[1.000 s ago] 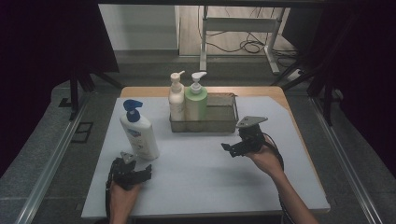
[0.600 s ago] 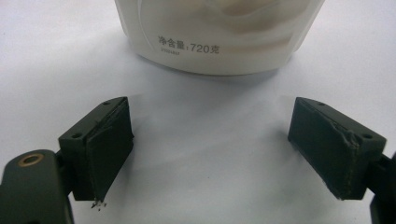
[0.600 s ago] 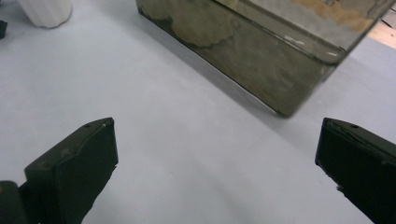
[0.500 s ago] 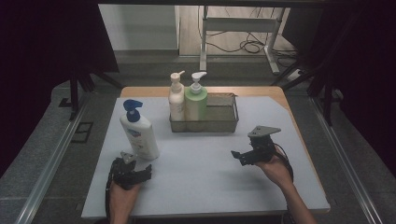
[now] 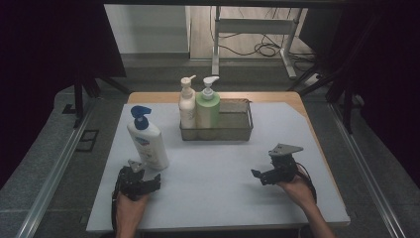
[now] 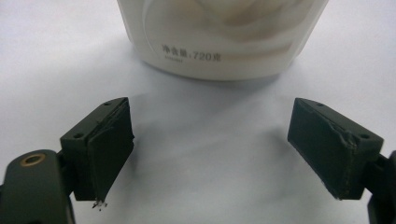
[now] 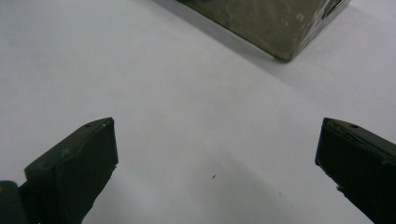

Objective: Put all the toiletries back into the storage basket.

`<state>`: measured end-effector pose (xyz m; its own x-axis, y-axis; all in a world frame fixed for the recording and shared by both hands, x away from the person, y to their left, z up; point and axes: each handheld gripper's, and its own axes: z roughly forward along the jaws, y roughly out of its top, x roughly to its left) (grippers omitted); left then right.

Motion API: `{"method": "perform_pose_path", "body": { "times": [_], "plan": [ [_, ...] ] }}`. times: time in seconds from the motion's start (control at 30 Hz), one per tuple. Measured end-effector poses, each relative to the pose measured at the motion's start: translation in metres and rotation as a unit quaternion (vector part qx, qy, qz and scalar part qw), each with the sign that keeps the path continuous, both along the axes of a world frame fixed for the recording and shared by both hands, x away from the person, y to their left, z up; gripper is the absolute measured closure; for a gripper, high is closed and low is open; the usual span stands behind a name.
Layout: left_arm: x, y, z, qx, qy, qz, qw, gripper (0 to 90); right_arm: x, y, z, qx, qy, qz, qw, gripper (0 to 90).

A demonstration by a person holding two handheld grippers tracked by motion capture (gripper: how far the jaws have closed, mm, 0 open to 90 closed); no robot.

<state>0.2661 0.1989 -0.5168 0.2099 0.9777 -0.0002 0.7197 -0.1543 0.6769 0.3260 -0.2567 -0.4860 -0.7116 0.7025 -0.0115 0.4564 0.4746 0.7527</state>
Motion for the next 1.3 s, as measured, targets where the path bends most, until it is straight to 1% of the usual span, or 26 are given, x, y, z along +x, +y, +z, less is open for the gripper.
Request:
{"method": "perform_pose_path", "body": {
  "times": [0.03, 0.13, 0.23, 0.3, 0.43, 0.6, 0.67, 0.73, 0.83, 0.93, 1.0, 1.17, 1.23, 1.3],
  "plan": [
    [-0.001, 0.001, 0.002, -0.002, -0.003, -0.006, 1.0000, 14.2, -0.001, -0.001, -0.001, 0.000, 0.002, 0.000, 1.0000, 0.0],
    [-0.002, 0.003, 0.005, -0.004, -0.011, -0.014, 0.9998, 13.8, -0.004, -0.003, -0.007, 0.000, 0.007, -0.002, 1.0000, 0.0],
    [-0.004, 0.005, 0.008, -0.005, -0.018, -0.012, 0.9997, 15.5, -0.006, -0.004, -0.013, 0.001, 0.014, -0.004, 0.9999, 0.0],
    [-0.005, 0.008, 0.011, -0.005, -0.025, -0.011, 0.9996, 20.5, -0.007, -0.005, -0.017, -0.001, 0.019, -0.005, 0.9998, 0.0],
    [-0.006, 0.014, 0.015, -0.014, -0.031, -0.014, 0.9993, 31.2, -0.007, -0.006, -0.023, -0.005, 0.023, -0.008, 0.9997, 0.0],
    [-0.005, 0.019, 0.016, -0.017, -0.031, -0.021, 0.9992, 43.0, -0.005, -0.007, -0.029, -0.009, 0.028, -0.007, 0.9995, 0.0],
    [-0.003, 0.021, 0.016, -0.018, -0.029, -0.019, 0.9992, 46.1, -0.004, -0.007, -0.032, -0.008, 0.034, -0.007, 0.9994, 0.0],
    [-0.001, 0.024, 0.016, -0.022, -0.028, -0.018, 0.9992, 51.9, -0.004, -0.006, -0.036, -0.012, 0.042, -0.006, 0.9990, 0.0],
    [0.001, 0.027, 0.017, -0.026, -0.030, -0.017, 0.9991, 58.8, -0.005, -0.003, -0.037, -0.027, 0.035, -0.008, 0.9990, 0.0],
    [0.003, 0.030, 0.018, -0.025, -0.035, -0.018, 0.9989, 66.5, -0.005, -0.004, -0.037, -0.025, 0.036, -0.008, 0.9990, 0.0],
    [0.004, 0.031, 0.019, -0.021, -0.040, -0.026, 0.9986, 71.5, -0.005, -0.003, -0.037, -0.026, 0.036, -0.008, 0.9990, 0.0],
    [0.009, 0.036, 0.019, -0.020, -0.045, -0.037, 0.9981, 85.0, -0.005, -0.004, -0.037, -0.025, 0.036, -0.008, 0.9990, 0.0],
    [0.012, 0.039, 0.020, -0.021, -0.049, -0.038, 0.9979, 88.5, -0.005, -0.004, -0.037, -0.025, 0.035, -0.008, 0.9990, 0.0],
    [0.014, 0.043, 0.021, -0.026, -0.052, -0.035, 0.9977, 89.2, -0.005, -0.004, -0.037, -0.025, 0.035, -0.008, 0.9990, 0.0]
  ]
}}
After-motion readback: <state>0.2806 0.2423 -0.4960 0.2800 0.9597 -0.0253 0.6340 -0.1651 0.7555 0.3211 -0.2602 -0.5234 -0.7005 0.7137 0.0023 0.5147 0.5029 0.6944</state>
